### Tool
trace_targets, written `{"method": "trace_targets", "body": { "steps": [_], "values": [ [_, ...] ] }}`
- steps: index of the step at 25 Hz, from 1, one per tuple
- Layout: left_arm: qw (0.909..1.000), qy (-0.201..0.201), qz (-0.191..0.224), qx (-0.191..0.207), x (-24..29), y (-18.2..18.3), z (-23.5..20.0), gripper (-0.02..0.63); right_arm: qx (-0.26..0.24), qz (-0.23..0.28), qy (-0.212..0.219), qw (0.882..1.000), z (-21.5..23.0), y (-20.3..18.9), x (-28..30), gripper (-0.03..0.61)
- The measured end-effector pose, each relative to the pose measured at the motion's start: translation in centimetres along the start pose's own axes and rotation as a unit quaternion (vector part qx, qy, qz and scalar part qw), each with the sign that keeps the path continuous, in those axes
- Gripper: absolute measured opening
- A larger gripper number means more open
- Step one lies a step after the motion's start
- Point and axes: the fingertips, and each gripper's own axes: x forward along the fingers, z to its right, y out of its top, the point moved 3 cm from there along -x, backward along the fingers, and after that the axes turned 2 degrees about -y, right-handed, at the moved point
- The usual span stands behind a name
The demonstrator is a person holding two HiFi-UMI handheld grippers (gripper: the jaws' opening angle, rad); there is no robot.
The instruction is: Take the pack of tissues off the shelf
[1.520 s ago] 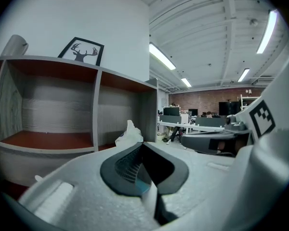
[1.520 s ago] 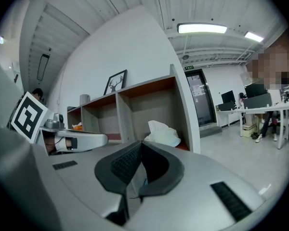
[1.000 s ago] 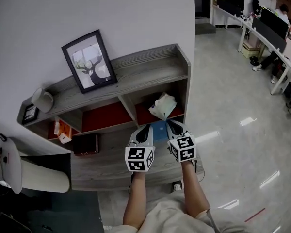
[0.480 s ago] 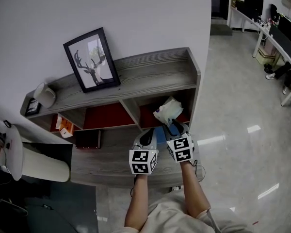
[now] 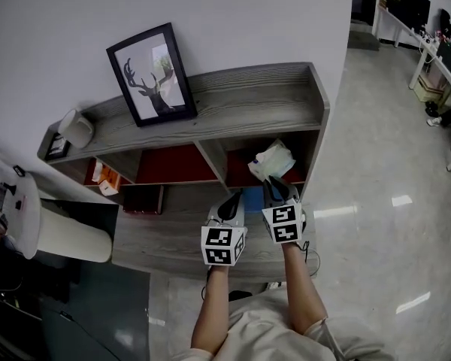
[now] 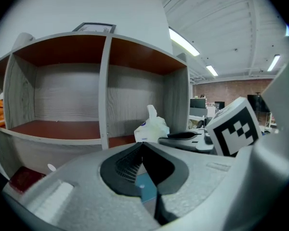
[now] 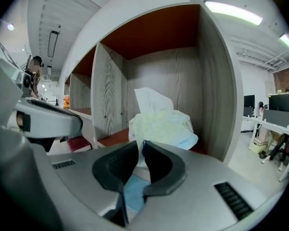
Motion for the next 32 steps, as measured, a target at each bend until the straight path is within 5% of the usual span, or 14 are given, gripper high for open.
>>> {"method": "trace_targets", "body": {
  "steps": [19,32],
  "values": [
    [0.9977,0.057,0.016,-0.033,-7.9,-2.5,-2.1,0.009,-0.007,0.065,0.027,0.998,-3.6,2.1,-4.5,0.038],
    [0.9804,0.159,0.003,-0.116,-21.6,-10.6,-3.1,0.009,-0.024,0.019,0.160,0.987,-12.2,-4.4,-11.6,0.040]
  ]
}}
